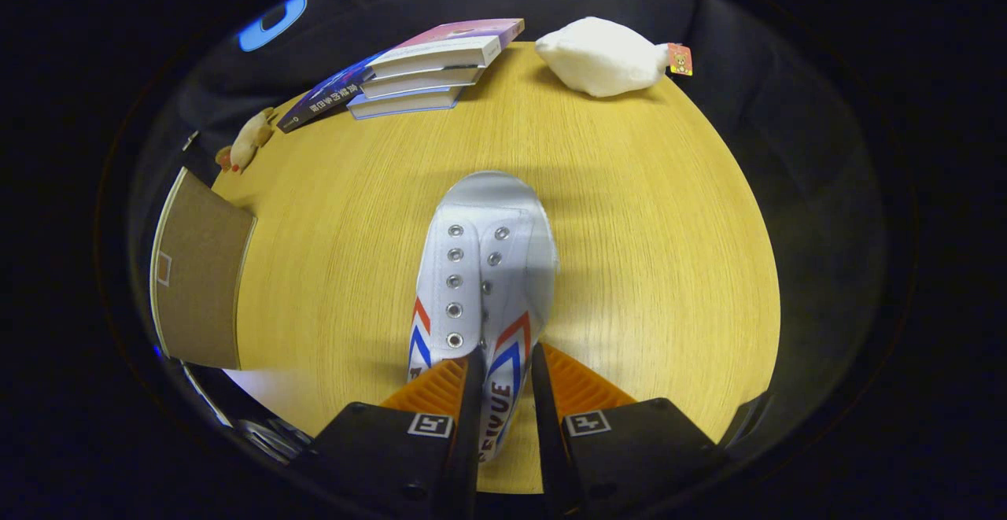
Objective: Open the storage box then place both shoes into the box .Put the left shoe in first, then the right shoe, with the right side of both shoes facing outward in a uniform manner.
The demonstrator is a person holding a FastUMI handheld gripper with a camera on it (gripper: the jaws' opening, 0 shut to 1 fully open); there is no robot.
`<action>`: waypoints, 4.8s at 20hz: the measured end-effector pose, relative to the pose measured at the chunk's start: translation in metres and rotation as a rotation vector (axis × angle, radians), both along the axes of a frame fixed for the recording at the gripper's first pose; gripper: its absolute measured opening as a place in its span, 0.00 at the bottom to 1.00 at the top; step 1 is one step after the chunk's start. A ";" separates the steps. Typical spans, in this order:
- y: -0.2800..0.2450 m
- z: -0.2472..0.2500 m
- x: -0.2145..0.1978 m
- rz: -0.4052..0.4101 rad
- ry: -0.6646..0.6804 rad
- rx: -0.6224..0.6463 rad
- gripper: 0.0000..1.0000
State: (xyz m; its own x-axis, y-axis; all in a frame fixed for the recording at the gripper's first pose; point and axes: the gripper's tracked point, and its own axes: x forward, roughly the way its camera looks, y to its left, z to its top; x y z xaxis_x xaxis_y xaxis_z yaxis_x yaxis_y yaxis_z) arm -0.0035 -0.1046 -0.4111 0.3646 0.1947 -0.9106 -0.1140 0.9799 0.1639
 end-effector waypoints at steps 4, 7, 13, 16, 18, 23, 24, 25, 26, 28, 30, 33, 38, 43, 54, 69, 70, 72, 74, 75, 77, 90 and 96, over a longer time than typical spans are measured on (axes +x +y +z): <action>-0.004 -0.001 0.002 -0.043 0.018 0.042 0.17; -0.006 -0.002 0.002 -0.017 -0.011 0.042 0.15; -0.006 0.009 0.003 -0.141 0.034 0.085 0.06; 0.003 0.027 -0.003 -0.190 0.032 0.095 0.06; 0.013 0.042 -0.008 -0.210 0.024 0.108 0.06; 0.050 0.098 -0.011 -0.263 -0.007 0.168 0.06; 0.060 0.112 -0.010 -0.268 -0.023 0.179 0.06; 0.070 0.125 -0.010 -0.267 -0.039 0.187 0.06; 0.082 0.139 -0.010 -0.264 -0.055 0.192 0.06; 0.105 0.166 -0.012 -0.249 -0.089 0.202 0.06; 0.132 0.191 -0.016 -0.239 -0.116 0.223 0.06; 0.180 0.223 -0.024 -0.221 -0.134 0.279 0.06; 0.261 0.255 -0.038 -0.153 -0.137 0.363 0.06; 0.338 0.256 -0.052 -0.022 -0.107 0.377 0.06; 0.398 0.188 -0.055 0.045 -0.002 0.193 0.06; 0.322 0.266 -0.009 -0.032 -0.311 0.202 0.97; 0.306 0.275 -0.003 -0.036 -0.355 0.191 0.98; 0.268 0.296 0.008 -0.032 -0.457 0.151 0.99; 0.240 0.318 0.015 -0.013 -0.554 0.133 0.99; 0.223 0.330 0.019 -0.006 -0.607 0.120 0.99; 0.194 0.352 0.024 0.009 -0.709 0.109 0.99; 0.077 0.449 0.043 -0.010 -1.155 0.232 0.98; 0.068 0.408 0.048 -0.052 -1.094 0.170 0.98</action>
